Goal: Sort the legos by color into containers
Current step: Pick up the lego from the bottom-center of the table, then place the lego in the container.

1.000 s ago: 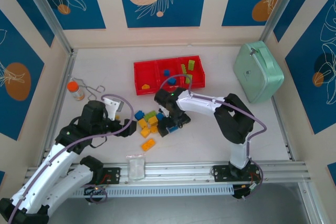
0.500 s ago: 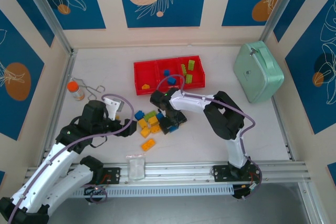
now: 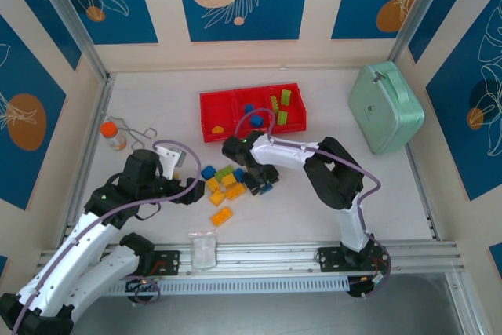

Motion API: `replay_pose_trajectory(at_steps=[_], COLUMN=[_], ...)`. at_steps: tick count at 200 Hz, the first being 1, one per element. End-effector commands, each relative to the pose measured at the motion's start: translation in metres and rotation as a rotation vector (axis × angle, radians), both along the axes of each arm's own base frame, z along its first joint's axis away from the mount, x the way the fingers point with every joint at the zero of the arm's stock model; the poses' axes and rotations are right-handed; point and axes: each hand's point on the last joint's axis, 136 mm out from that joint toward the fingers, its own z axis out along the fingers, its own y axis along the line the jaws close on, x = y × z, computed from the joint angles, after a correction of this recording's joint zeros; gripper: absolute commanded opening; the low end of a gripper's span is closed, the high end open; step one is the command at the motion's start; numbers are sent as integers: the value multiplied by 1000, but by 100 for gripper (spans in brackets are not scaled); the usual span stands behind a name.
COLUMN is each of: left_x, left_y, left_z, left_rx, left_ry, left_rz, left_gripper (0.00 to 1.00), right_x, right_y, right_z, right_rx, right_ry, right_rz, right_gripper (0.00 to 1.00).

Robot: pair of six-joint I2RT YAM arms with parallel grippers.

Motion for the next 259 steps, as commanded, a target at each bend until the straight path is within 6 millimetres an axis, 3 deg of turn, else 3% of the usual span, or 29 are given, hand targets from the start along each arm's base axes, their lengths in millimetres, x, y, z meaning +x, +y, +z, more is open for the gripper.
replay_pose_trajectory(at_steps=[1, 38, 77, 138, 173, 211, 239, 259], left_x=[-2, -2, -2, -3, -3, -4, -4, -4], left_y=[-2, -1, 0, 2, 2, 2, 1, 1], left_z=[1, 2, 5, 9, 10, 10, 11, 10], left_rx=[-2, -3, -5, -9, -13, -16, -18, -17], left_ry=[-12, -17, -33, -54, -61, -58, -60, -59], left_rz=[-20, -16, -11, -5, -6, -11, -14, -15], left_gripper=[99, 99, 99, 99, 99, 99, 99, 99], right_x=[21, 71, 134, 203, 233, 248, 249, 248], right_y=[7, 19, 32, 62, 64, 65, 67, 65], right_z=[58, 113, 137, 120, 102, 91, 91, 92], right_rx=[127, 391, 596, 740, 785, 869, 870, 860], right_ry=[-98, -180, -248, -207, -169, -135, -127, -125], right_rz=[-83, -229, -352, -402, -482, -547, -553, -556], right_gripper=[37, 37, 34, 34, 36, 50, 74, 82])
